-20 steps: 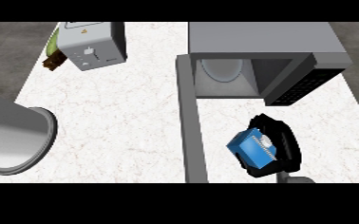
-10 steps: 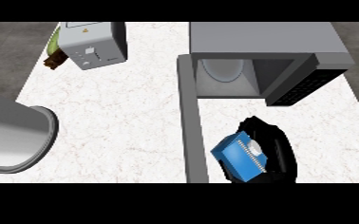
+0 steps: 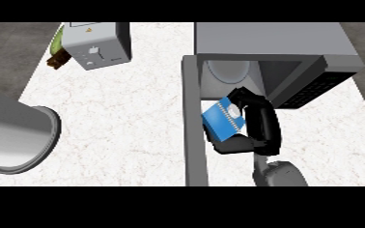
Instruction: Pick up the milk, place it into the microwave and close the microwave
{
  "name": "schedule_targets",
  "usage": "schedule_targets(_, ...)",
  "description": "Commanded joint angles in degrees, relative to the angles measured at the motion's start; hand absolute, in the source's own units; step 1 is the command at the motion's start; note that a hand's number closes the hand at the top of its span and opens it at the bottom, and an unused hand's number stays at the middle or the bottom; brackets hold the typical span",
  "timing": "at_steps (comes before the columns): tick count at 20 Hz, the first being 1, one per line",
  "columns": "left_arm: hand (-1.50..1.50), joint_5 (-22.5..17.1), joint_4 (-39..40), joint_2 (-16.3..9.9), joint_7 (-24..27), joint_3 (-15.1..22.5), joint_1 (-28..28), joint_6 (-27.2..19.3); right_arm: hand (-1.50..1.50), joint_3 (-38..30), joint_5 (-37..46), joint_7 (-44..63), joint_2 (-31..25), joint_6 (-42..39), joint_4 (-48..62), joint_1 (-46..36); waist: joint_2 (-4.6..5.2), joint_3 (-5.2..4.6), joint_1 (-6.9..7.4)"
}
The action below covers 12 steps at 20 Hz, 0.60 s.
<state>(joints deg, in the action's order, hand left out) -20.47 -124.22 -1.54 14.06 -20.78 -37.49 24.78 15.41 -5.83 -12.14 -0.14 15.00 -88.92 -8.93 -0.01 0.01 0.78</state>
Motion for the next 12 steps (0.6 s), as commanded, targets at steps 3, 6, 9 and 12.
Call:
schedule_targets(3,-1.5,0.2,3.42,-0.8,-1.22,-1.24,3.5,0.56,1.5,0.35,2.54,-0.81,0.14,11.12,13.64,-11.34,0.19,-0.01,0.26)
schedule_targets(6,-1.5,-1.45,3.18,-1.75,-1.5,-3.37,3.8,1.47,1.5,-7.97,1.56,-0.97,0.12,6.91,20.32,-14.53,0.19,0.01,0.1)
schedule_targets(9,-1.5,-0.64,4.25,-1.74,-1.3,-3.37,4.02,3.28,1.5,-9.26,-0.13,-3.76,0.13,8.57,29.12,-20.33,0.2,0.01,0.27)
schedule_targets(12,-1.5,0.91,6.53,-0.35,1.86,-4.21,3.78,4.55,1.5,-13.2,-2.48,-12.88,0.12,4.72,39.63,-22.26,0.3,0.02,0.59)
